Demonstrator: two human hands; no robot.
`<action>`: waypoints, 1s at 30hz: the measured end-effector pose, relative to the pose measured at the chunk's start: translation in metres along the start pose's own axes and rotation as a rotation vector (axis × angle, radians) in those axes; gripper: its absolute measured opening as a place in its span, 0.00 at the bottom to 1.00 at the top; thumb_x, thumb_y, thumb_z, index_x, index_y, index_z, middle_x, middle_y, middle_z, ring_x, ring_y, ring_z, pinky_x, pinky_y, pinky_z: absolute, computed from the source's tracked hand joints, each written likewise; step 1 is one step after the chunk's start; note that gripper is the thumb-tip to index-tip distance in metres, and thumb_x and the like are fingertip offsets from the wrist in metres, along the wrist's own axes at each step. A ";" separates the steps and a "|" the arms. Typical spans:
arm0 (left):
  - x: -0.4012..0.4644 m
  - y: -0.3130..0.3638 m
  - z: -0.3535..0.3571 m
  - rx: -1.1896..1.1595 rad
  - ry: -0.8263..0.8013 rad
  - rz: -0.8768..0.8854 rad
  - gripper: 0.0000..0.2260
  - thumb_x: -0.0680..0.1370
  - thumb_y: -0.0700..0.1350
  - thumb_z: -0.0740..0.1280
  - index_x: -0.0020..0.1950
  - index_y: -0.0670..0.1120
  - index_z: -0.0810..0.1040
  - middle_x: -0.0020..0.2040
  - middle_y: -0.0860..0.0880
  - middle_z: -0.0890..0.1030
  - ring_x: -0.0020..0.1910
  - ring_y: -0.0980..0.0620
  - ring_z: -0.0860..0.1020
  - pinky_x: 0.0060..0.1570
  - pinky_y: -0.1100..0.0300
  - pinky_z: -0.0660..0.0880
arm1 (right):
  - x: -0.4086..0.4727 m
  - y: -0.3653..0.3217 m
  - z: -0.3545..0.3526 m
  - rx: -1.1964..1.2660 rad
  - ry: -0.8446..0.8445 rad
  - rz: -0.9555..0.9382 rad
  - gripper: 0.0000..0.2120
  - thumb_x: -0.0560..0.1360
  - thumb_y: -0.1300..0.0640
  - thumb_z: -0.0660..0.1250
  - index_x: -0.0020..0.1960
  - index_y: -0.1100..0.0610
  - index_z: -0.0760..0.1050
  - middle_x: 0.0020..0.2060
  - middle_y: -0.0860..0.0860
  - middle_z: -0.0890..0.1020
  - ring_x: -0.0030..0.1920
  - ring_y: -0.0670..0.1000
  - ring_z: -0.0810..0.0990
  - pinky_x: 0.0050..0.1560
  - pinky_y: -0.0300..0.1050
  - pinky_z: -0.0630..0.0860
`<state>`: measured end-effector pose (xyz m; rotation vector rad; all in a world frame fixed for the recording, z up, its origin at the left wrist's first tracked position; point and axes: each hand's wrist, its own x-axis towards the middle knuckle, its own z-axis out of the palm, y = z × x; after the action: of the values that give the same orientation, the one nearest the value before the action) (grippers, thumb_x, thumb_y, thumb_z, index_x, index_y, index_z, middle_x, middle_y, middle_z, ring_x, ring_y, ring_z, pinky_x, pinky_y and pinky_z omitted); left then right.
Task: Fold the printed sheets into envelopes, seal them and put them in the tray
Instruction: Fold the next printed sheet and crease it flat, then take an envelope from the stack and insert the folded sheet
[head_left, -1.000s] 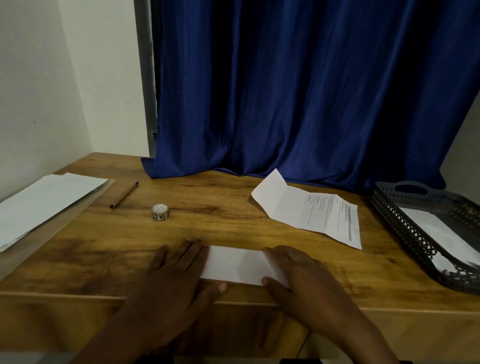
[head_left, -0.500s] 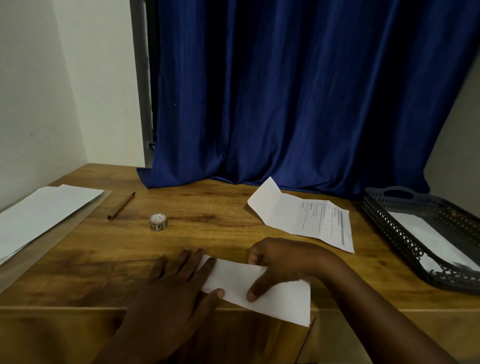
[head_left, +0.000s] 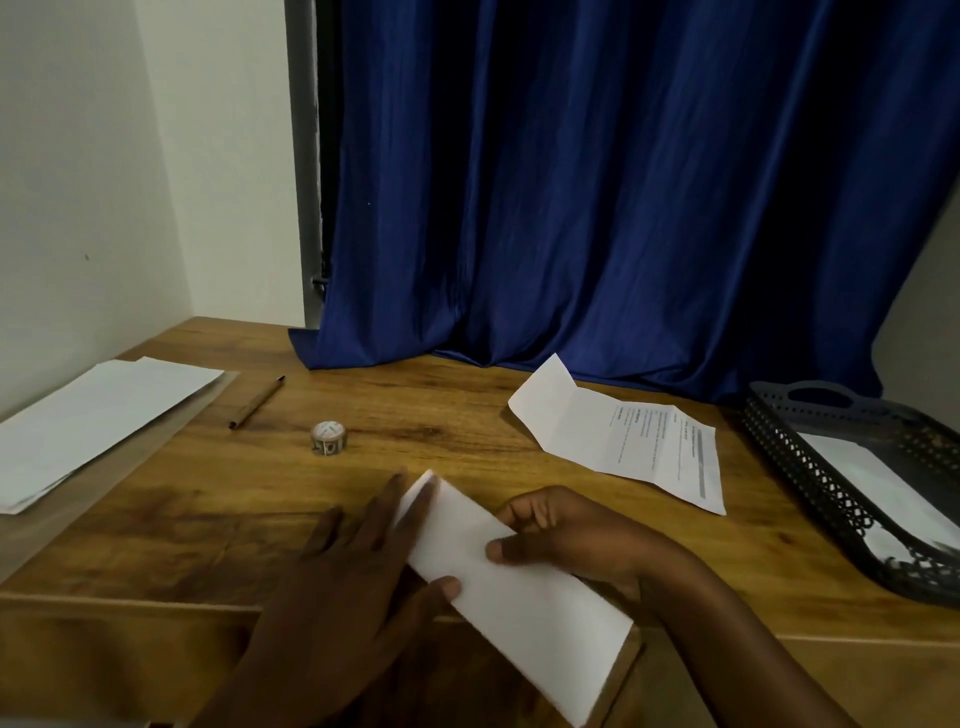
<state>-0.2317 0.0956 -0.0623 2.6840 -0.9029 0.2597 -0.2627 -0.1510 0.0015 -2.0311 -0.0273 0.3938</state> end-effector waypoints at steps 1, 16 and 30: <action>0.000 0.002 -0.001 -0.059 0.033 -0.046 0.41 0.70 0.80 0.36 0.74 0.61 0.22 0.81 0.58 0.40 0.80 0.57 0.53 0.78 0.52 0.43 | 0.000 0.002 0.002 0.069 0.035 -0.019 0.16 0.76 0.50 0.73 0.59 0.58 0.81 0.52 0.55 0.87 0.52 0.59 0.86 0.56 0.57 0.81; 0.003 0.000 -0.001 -0.145 -0.008 -0.138 0.38 0.72 0.78 0.36 0.76 0.63 0.27 0.79 0.64 0.57 0.75 0.68 0.53 0.75 0.61 0.41 | 0.019 0.019 0.043 0.160 0.558 -0.182 0.06 0.77 0.47 0.71 0.50 0.45 0.77 0.45 0.41 0.84 0.42 0.39 0.85 0.34 0.31 0.78; 0.002 -0.078 -0.096 -0.675 0.148 -0.199 0.34 0.70 0.67 0.71 0.75 0.65 0.65 0.63 0.61 0.81 0.65 0.61 0.77 0.63 0.55 0.73 | 0.014 0.018 0.042 0.072 0.593 -0.140 0.08 0.76 0.44 0.70 0.52 0.42 0.74 0.47 0.40 0.81 0.44 0.45 0.83 0.36 0.37 0.76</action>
<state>-0.1899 0.1858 0.0115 2.0713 -0.5422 0.0833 -0.2640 -0.1204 -0.0358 -1.9880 0.2047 -0.2987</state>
